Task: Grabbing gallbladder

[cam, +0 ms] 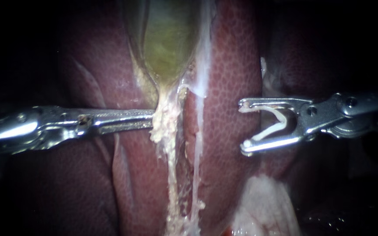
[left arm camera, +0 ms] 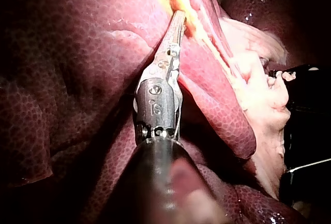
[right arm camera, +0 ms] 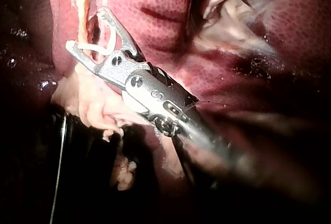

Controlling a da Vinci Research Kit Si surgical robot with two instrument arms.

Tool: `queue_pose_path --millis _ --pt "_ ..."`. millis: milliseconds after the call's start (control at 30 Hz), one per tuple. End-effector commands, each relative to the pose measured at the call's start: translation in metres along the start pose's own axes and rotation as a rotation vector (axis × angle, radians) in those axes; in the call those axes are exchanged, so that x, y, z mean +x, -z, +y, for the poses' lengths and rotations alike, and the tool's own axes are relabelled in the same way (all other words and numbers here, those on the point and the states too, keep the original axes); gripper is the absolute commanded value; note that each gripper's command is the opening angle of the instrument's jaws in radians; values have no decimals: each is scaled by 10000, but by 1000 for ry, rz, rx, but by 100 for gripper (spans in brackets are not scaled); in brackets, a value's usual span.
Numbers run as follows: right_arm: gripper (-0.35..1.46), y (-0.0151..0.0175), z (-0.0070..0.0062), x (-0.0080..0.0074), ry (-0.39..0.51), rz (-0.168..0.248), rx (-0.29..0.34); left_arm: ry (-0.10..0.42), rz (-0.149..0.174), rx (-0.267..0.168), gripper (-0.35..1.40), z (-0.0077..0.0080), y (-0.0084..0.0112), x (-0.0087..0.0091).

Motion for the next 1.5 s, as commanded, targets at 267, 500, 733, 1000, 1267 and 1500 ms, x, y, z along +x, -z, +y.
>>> queue_pose_path --millis 267,500,733,1000,1267,1500 --pt "56 0 0 0 0 0 0 1 0 0 -35 -1 1 -1" --pt "56 0 0 0 0 0 0 1 0 1 -35 -6 8 -2" --pt "56 1 0 0 0 0 1 12 2 11 31 -6 34 -13" --pt "56 1 0 -1 0 0 0 9 4 17 57 -6 52 -28" --pt "56 0 1 0 0 0 0 11 4 12 56 -20 39 -36" --pt "56 0 1 -1 0 0 0 5 3 15 47 -31 24 -39"
